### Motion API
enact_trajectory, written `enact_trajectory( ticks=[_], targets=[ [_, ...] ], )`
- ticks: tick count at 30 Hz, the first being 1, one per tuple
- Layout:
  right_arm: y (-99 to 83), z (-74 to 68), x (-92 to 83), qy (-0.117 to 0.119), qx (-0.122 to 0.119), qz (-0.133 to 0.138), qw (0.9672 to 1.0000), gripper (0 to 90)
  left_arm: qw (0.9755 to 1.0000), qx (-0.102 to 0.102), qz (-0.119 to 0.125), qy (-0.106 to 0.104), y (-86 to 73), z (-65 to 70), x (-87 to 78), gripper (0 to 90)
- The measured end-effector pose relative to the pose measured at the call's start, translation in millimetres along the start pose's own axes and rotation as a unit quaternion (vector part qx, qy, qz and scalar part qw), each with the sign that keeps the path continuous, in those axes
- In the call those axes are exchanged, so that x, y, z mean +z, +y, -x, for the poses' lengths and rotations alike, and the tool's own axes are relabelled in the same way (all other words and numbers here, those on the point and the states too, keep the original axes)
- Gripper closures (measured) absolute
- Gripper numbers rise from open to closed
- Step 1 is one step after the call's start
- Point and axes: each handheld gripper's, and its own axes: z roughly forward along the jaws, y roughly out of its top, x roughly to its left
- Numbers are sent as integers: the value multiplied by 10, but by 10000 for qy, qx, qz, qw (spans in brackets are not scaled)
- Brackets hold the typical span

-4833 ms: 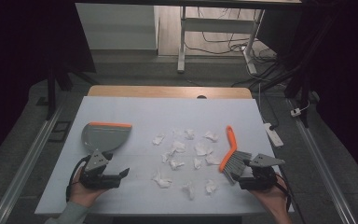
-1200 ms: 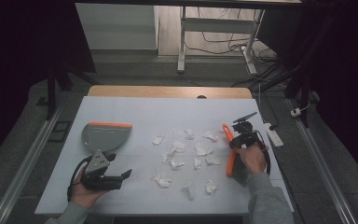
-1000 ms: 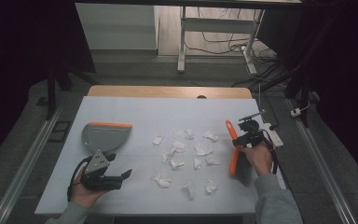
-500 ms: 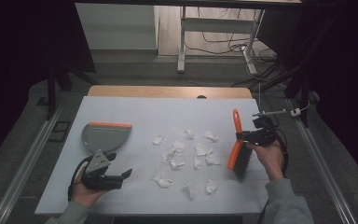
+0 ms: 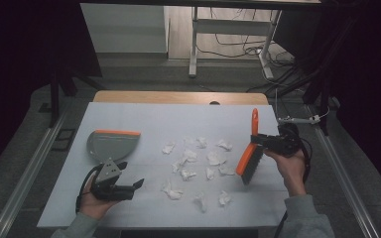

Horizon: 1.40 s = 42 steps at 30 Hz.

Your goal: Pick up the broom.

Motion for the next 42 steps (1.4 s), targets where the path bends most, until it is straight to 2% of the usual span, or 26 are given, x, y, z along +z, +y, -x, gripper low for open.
enact_trajectory(
  ticks=[5,7,11,13,17,21,26,29,30,31,33,34,36,42],
  targets=[
    [29,-94,-1,168,-14,107,9998,711,10000,47,12,-35,47,38,38,175],
    [40,-171,16,303,-21,213,9993,710,10000,78,19,-57,75,63,57,175],
    [37,-233,47,376,-10,282,9989,710,9998,131,33,-109,137,113,103,176],
    [32,-289,101,528,18,295,9982,710,9998,153,40,-134,172,144,134,176],
    [30,-358,168,583,-29,301,9978,710,9995,222,43,-210,261,221,211,177],
    [16,-474,263,733,-17,368,9966,710,9990,315,78,-295,359,318,290,183],
    [27,-574,324,845,-40,430,9955,710,9981,398,118,-456,486,435,406,187],
    [18,-668,420,1028,-18,481,9935,710,9971,463,113,-591,570,536,521,189],
    [11,-692,450,1072,-37,485,9930,710,9971,463,113,-591,570,536,521,190],
    [4,-718,478,1105,-46,484,9927,710,9964,489,97,-686,605,595,593,190],
    [-6,-758,522,1166,-31,492,9920,710,9960,507,81,-728,619,626,630,190],
    [-8,-772,541,1204,-20,493,9915,710,9951,525,29,-843,638,680,695,190],
    [-2,-803,573,1238,-26,504,9910,710,9945,519,14,-906,643,703,719,190],
    [-14,-911,638,1301,-29,554,9899,709,9941,539,30,-941,665,768,778,199]
  ],
)
